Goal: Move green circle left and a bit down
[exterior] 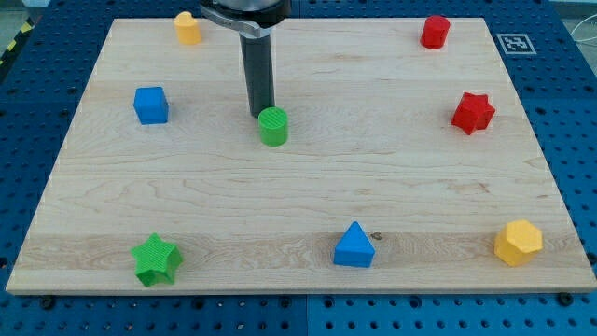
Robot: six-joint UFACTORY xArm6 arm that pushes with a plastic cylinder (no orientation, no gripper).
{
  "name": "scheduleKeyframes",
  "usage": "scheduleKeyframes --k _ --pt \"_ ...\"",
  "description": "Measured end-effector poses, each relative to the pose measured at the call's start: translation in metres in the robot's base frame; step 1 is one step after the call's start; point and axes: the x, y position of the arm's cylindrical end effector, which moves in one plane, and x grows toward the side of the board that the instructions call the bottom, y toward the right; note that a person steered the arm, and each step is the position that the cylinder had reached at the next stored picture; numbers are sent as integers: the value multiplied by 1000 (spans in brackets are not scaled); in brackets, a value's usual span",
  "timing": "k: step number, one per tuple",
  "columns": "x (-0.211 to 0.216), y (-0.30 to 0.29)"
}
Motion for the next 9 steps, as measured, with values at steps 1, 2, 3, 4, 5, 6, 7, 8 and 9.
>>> scheduleKeyframes --k 1,2,3,4,5,6,7,8,9 --pt "0 14" --pt "1 43" --pt "0 53" --pt "3 55" --pt "22 50" --pt "40 36" --pt "47 2" --pt "59 -29" --pt "64 -47"
